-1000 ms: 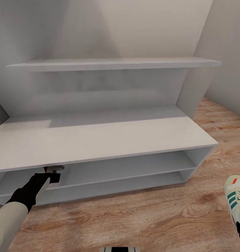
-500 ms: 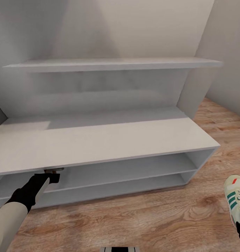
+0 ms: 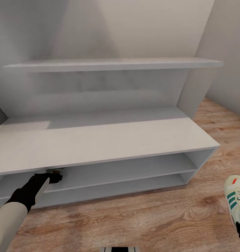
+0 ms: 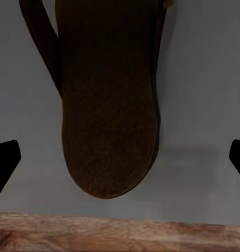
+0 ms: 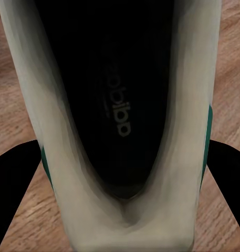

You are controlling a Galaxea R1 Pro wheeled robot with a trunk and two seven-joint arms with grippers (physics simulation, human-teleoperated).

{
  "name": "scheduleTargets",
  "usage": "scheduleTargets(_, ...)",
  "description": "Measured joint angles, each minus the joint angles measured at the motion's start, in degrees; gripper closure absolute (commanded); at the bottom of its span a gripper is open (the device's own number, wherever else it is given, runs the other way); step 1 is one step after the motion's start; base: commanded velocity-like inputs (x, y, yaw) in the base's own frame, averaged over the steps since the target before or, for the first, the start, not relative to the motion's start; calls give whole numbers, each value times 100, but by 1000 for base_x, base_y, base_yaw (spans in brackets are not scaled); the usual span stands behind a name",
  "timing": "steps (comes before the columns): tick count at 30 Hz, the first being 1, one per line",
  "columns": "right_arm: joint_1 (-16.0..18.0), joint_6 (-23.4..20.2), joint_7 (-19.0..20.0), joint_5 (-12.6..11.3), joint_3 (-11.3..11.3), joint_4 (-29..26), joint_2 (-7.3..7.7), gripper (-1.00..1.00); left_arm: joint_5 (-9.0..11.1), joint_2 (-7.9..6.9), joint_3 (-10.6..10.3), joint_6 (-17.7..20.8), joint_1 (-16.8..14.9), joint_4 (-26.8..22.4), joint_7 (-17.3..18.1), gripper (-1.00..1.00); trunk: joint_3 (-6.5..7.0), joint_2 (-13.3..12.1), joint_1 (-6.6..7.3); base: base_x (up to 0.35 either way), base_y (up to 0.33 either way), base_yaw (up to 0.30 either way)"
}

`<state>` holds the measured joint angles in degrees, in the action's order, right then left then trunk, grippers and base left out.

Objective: Pick up the two gym shoes and the two sandals from the corridor floor and place them onto the hallstand (shoe rack) in the corridor, making sure they are on the rack and not on the floor. Arrange them so the two gym shoes are next to each other and the two sandals are next to each other.

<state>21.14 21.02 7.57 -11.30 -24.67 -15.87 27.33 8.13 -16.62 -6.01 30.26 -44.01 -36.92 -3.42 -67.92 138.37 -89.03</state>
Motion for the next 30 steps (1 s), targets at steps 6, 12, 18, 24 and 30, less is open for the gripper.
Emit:
scheduleTargets(6,0,0,0,0,1,2,0,100,0,1,-4,-1,0,-22,0,-100,0,0,-3,-269,0,0)
scheduleTargets(12,0,0,0,1,2,3,0,100,0,1,-4,-8,0,-24,0,-100,0,0,-3,-330,0,0)
scheduleTargets(18,0,0,0,0,2,0,0,100,0,8,-13,-16,0,-33,0,-100,0,0,-3,-336,0,0)
scheduleTargets(24,0,0,0,3,13,6,-5,100,48,4,11,-554,121,11,-5,-100,-1,0,-4,-336,0,0)
scheduleTargets(30,0,0,0,2,8,5,-8,100,200,49,23,-1809,904,77,44,-100,-1,0,-1,-206,0,0)
